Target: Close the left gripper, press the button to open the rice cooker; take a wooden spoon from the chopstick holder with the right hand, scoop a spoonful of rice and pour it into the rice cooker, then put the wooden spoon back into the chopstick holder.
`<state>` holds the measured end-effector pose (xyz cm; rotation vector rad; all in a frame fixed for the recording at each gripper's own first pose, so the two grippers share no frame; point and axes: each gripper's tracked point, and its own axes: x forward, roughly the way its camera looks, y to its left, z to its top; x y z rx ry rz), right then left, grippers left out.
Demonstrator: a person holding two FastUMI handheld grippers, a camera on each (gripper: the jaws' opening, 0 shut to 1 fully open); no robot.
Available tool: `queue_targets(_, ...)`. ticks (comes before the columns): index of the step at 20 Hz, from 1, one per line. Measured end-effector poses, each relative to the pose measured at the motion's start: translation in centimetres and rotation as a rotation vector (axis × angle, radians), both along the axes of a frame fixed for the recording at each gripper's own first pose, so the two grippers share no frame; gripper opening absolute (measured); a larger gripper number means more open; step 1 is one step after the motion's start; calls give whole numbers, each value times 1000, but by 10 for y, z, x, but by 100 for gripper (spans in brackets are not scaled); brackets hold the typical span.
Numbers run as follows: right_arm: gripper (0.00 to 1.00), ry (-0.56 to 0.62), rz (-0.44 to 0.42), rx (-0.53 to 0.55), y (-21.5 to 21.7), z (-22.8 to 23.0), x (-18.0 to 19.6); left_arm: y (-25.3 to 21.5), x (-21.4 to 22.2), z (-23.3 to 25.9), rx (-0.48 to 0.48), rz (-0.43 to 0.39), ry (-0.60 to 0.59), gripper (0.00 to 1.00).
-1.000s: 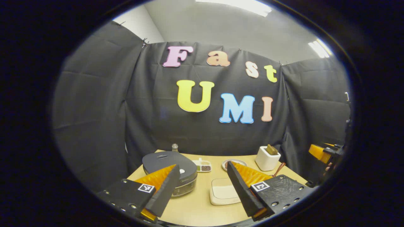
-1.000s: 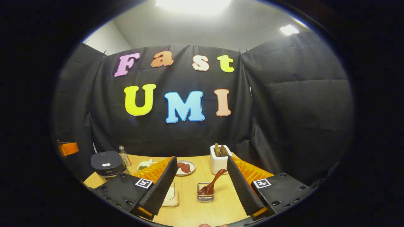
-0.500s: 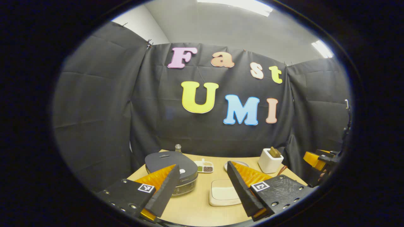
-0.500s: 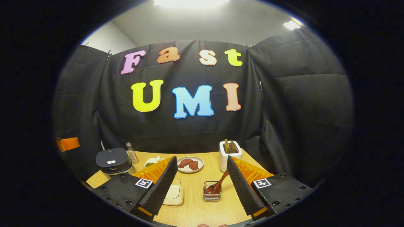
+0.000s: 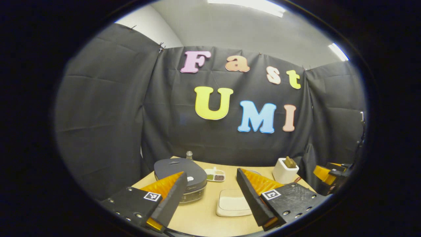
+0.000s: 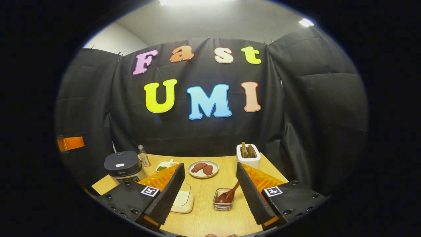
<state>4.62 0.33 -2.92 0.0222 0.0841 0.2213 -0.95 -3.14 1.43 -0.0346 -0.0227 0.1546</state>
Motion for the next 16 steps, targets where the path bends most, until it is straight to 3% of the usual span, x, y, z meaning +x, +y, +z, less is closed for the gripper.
queue_targets(3, 97, 13, 24, -7, -12, -6, 8, -6, 6, -1, 1, 30, 18, 97)
queue_targets(5, 100, 33, 31, -14, -25, -15, 12, -8, 5, 0, 3, 55, 29, 84)
queue_targets(6, 99, 43, 37, -9, -29, -19, 13, -6, 4, 1, 3, 80, 27, 84)
queue_targets(8, 99, 69, 46, 1, -34, -27, 15, -9, 6, 2, -17, 94, 35, 53)
queue_targets(11, 98, 82, 52, 17, -34, -29, 20, -6, 14, 5, -30, 98, 56, 55)
queue_targets(12, 92, 76, 41, 13, -37, -29, 23, 11, 12, 11, -19, 149, 56, 37)
queue_targets(13, 98, 76, 29, 15, -39, -28, 26, 20, 18, 14, -19, 159, 60, 18)
queue_targets(15, 98, 89, 8, 28, -38, -32, 29, 25, 31, 12, -44, 134, 79, 8)
queue_targets(16, 98, 96, -6, 27, -38, -35, 30, 30, 38, 10, -58, 120, 92, 12)
